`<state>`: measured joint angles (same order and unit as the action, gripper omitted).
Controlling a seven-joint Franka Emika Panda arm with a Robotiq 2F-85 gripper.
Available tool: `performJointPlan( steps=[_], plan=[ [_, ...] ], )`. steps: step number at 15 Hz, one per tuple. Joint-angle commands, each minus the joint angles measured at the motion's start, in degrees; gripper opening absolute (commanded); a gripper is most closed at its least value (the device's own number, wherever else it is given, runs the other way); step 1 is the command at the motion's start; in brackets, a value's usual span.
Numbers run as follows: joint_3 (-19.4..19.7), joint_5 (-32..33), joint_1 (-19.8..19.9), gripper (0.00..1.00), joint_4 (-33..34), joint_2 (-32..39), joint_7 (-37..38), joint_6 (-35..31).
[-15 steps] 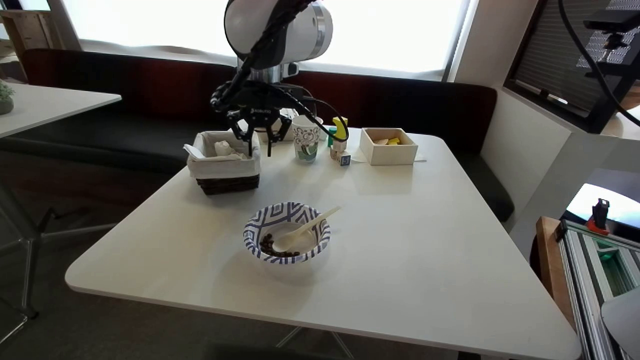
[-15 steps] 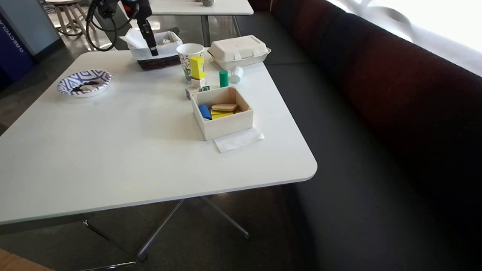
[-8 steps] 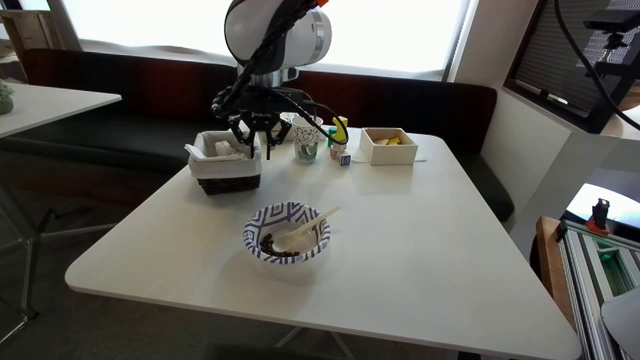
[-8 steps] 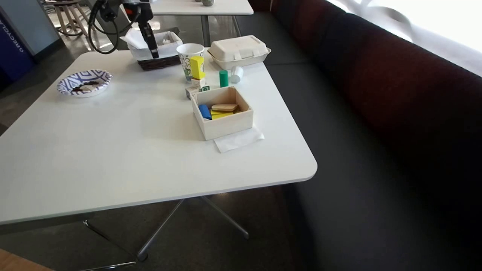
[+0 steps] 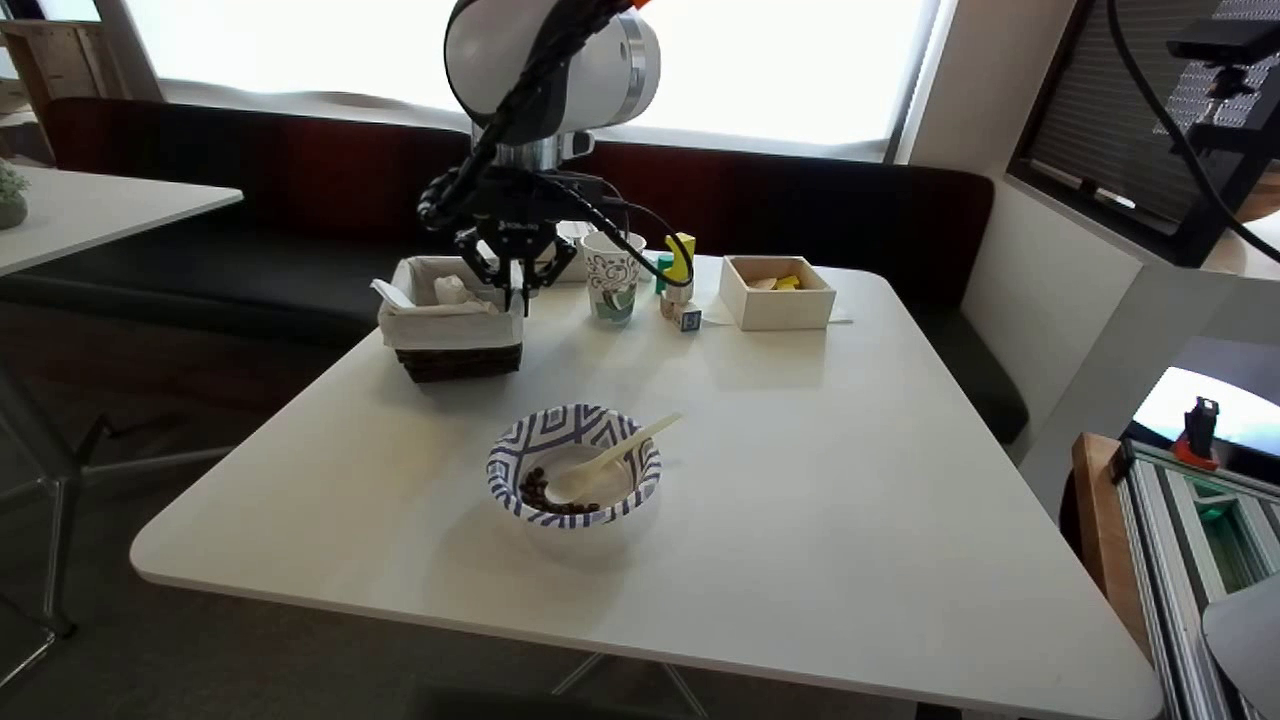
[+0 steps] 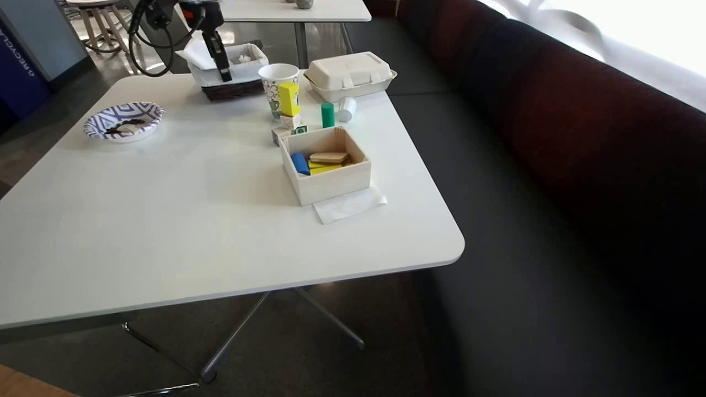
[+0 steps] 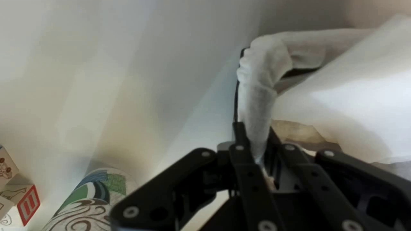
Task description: Move the bowl on the table
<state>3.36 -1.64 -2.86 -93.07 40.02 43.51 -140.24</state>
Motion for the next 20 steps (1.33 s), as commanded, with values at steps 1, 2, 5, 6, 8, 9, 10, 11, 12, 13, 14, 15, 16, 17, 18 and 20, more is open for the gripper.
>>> performJointPlan(
  steps=[1,2,5,6,8,9,10,11,12,13,14,15,16,17,18,20],
  plan=[
    [0.70,-2.12,-1.24,0.04,-1.47,-3.38,0.19,2.97],
    [0.55,-2.21,-1.24,0.04,-2.02,-4.39,-0.09,3.48],
    [-0.31,-2.67,-0.53,0.04,-5.09,-9.12,-2.78,7.13],
    [-0.49,-3.01,-0.18,0.04,-6.74,-11.19,-3.74,8.18],
    [-1.53,-4.35,1.18,0.04,-10.41,-15.44,-8.49,9.66],
    [-1.69,-4.77,1.62,0.04,-12.44,-17.56,-11.23,10.02],
    [-1.58,-4.85,1.91,0.04,-14.39,-19.52,-14.09,10.18],
    [-1.58,-5.22,2.37,0.04,-16.37,-21.52,-17.18,10.86],
    [-1.47,-5.48,2.79,0.04,-18.71,-23.73,-20.27,10.91],
    [-1.65,-6.41,3.50,0.04,-20.58,-25.67,-23.62,11.38],
    [-1.73,-6.94,4.25,0.04,-22.94,-27.68,-27.56,11.03],
    [-1.44,-6.83,4.73,0.04,-24.63,-29.35,-30.52,11.65],
    [-1.11,-6.43,5.13,0.04,-26.20,-30.74,-33.09,11.80],
    [-0.84,-5.95,5.64,0.04,-27.66,-32.12,-35.81,12.27],
    [-0.53,-5.30,6.04,0.04,-28.79,-33.19,-37.89,12.61],
    [0.39,-3.02,6.71,0.04,-30.68,-34.73,-40.92,12.77]
  ],
)
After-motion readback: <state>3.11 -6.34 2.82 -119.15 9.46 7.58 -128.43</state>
